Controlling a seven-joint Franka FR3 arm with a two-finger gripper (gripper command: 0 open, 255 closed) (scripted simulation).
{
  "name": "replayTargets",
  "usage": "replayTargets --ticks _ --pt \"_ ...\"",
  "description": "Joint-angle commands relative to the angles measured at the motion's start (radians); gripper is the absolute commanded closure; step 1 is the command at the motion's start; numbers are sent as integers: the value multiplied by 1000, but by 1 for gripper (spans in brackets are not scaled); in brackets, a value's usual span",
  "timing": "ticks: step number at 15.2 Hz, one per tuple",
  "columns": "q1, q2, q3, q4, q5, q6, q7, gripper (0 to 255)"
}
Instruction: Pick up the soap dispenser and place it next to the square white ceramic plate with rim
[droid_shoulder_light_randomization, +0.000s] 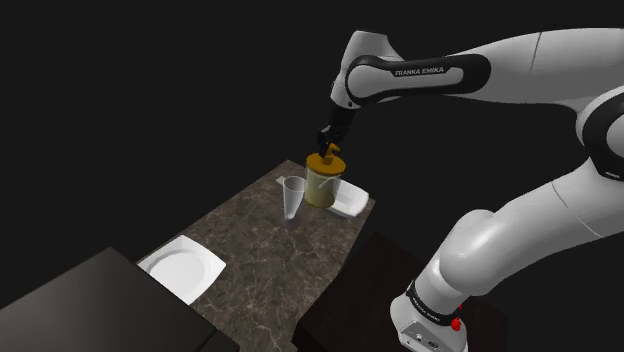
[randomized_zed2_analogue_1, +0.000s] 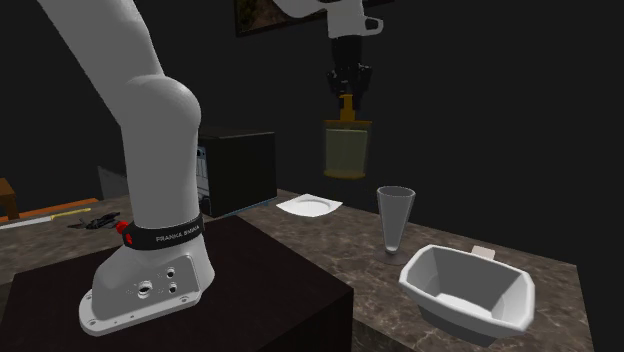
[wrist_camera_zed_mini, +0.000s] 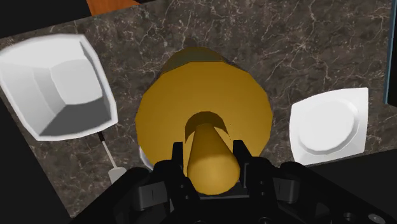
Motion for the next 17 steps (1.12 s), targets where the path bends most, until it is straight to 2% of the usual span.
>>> replayTargets --ticks 1,10,15,16,17 --pt "17 47 30 47 8 0 43 255" --pt "80 288 145 297 0 -11 223 255" --pt "119 442 192 481 -31 -45 321 255" --pt "133 493 204 545 -44 -60 349 255" --pt "134 495 203 533 -45 -47 350 255"
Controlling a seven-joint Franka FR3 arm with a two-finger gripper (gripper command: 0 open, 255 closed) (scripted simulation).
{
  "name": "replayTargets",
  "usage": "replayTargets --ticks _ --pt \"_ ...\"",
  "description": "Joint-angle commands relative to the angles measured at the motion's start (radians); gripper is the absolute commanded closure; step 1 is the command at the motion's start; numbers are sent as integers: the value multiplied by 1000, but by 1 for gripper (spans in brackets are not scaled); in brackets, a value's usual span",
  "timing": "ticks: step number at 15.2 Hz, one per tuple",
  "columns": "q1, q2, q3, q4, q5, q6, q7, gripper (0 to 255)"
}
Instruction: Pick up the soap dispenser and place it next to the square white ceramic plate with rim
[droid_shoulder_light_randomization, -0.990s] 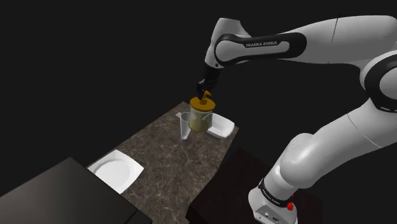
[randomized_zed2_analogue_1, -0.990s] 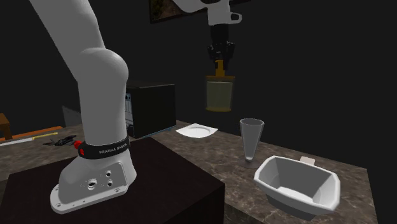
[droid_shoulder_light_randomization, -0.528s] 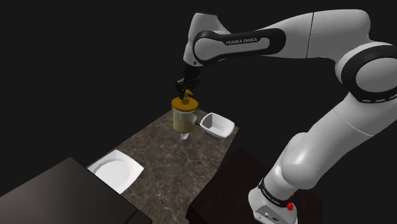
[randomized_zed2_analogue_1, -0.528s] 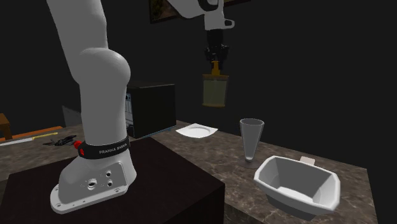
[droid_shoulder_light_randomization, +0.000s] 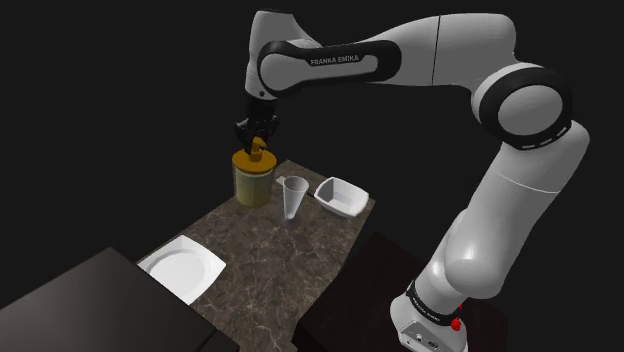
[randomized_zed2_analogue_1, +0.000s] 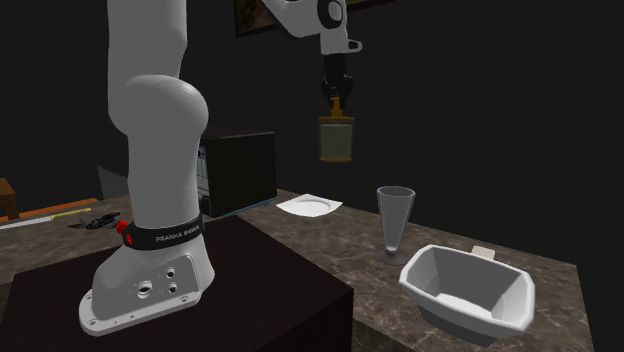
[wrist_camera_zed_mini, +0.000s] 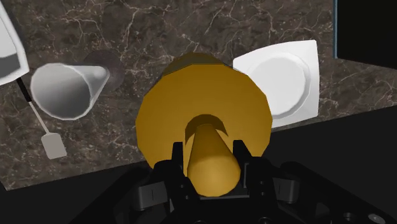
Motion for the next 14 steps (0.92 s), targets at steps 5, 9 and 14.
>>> replayTargets --ticks 5,9,14 --pt "7 34 4 -25 -9 59 18 255" --pt "7 47 3 -63 -14 110 22 255" --pt "8 68 2 -106 -20 173 28 255"
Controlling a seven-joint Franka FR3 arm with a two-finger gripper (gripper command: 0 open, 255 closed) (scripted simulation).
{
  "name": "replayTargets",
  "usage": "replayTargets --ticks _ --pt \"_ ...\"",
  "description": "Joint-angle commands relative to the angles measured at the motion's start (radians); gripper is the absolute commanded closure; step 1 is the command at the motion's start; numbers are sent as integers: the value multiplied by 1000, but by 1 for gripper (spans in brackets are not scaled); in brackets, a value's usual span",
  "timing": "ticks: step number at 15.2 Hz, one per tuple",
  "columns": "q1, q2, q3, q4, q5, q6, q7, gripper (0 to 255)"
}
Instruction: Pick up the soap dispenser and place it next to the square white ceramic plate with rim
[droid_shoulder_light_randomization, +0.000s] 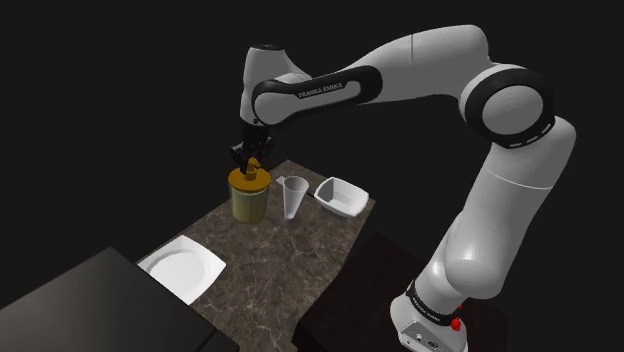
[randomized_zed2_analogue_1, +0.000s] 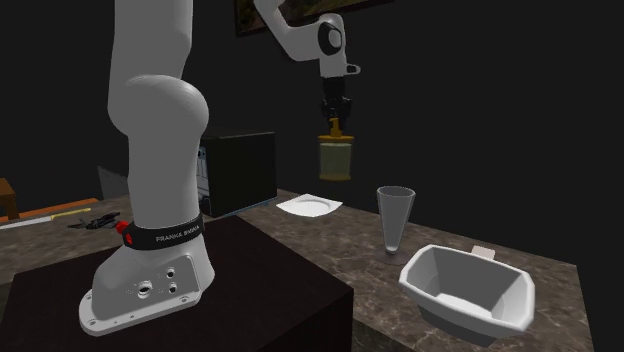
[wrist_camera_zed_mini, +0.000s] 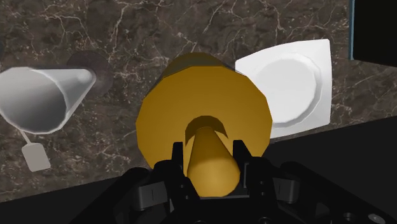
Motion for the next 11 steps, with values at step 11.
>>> replayTargets --ticks 11 --pt "2 68 -5 -81 -22 148 17 255"
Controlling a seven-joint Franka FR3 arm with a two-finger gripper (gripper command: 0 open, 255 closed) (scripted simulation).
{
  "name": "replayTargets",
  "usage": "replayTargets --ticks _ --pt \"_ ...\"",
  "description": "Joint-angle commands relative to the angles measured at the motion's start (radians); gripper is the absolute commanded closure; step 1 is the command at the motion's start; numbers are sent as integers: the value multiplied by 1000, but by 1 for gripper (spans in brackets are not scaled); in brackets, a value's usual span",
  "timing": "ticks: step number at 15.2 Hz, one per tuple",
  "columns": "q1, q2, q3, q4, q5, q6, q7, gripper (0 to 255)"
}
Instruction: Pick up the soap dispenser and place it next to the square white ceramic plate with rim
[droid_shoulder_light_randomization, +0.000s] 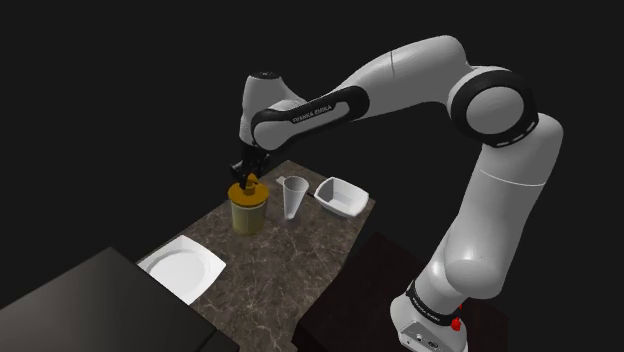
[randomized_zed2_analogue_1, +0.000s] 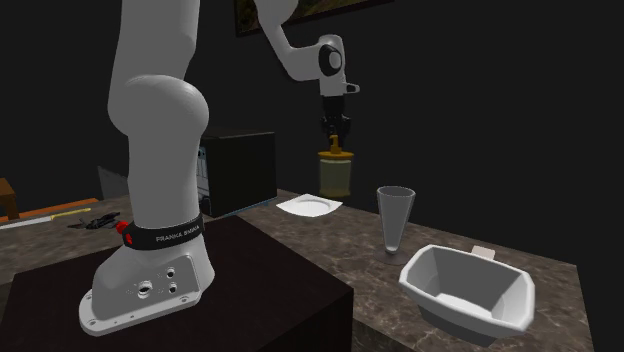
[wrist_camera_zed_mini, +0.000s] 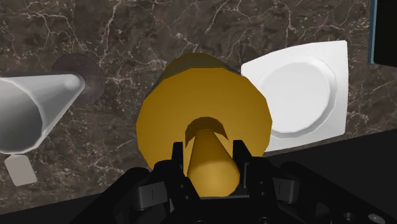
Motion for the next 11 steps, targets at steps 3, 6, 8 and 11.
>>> replayTargets --ticks 3,6,8,11 --pt "1 28 -3 -18 -9 47 7 255" --pt "3 50 -5 -31 -17 82 13 255" --pt "4 66 -7 -39 -23 105 17 255" --pt "6 90 -11 -49 -31 139 24 255"
